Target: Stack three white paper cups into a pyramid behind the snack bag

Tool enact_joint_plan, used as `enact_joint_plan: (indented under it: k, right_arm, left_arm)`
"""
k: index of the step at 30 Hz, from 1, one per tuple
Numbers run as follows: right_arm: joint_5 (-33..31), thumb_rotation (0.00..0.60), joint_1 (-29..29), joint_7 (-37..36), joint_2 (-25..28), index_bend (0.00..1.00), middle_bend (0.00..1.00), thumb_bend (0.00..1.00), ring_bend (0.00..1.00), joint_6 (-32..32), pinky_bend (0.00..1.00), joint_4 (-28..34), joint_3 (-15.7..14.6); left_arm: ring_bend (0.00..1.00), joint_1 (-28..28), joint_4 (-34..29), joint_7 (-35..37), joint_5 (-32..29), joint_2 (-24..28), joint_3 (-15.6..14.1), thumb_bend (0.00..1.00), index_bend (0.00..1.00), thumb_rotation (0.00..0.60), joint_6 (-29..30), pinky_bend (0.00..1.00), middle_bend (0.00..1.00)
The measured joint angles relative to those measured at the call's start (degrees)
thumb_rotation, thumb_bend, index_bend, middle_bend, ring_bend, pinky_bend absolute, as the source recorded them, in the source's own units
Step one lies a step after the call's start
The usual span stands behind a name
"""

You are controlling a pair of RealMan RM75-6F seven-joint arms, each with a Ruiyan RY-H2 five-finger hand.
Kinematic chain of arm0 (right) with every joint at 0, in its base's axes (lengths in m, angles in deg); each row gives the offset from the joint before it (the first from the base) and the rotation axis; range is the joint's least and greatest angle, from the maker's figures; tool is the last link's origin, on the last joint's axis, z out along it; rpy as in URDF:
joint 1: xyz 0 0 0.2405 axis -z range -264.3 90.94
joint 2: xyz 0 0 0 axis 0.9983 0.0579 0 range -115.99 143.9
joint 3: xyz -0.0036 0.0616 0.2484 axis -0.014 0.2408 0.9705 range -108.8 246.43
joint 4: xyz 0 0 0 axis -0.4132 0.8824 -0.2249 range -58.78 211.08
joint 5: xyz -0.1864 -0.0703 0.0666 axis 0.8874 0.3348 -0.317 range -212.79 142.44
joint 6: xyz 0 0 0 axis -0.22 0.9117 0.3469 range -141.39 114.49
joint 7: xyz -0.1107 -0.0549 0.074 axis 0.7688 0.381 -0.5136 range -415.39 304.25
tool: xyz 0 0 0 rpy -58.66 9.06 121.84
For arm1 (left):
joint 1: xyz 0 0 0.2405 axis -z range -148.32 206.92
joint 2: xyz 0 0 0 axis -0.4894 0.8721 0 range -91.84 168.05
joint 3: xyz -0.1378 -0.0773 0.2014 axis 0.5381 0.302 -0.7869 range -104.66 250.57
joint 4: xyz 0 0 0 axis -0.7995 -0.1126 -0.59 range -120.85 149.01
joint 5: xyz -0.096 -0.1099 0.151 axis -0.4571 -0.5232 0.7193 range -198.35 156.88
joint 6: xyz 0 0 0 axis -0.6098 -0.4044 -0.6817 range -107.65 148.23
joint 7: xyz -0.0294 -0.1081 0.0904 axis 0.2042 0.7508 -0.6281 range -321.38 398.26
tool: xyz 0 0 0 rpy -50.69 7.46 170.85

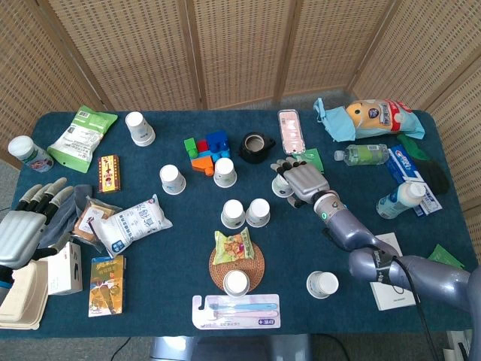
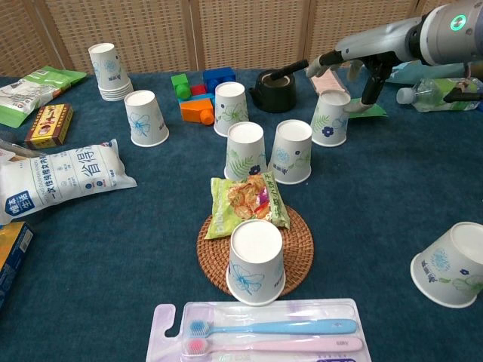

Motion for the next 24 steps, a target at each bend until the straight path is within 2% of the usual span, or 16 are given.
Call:
enact_joint_plan:
  k: [24]
  right_arm:
    - [2.6, 0.6, -3.7, -4.5, -5.5, 0.0, 0.0, 0.43, 0.0, 7.7, 0.18, -11.3, -2.5]
  left_arm:
    - [0.0, -1.5, 0.6, 1.3, -0.2, 0.2, -0.4, 0.43, 0.0, 0.6, 1.3, 0.02, 0.0]
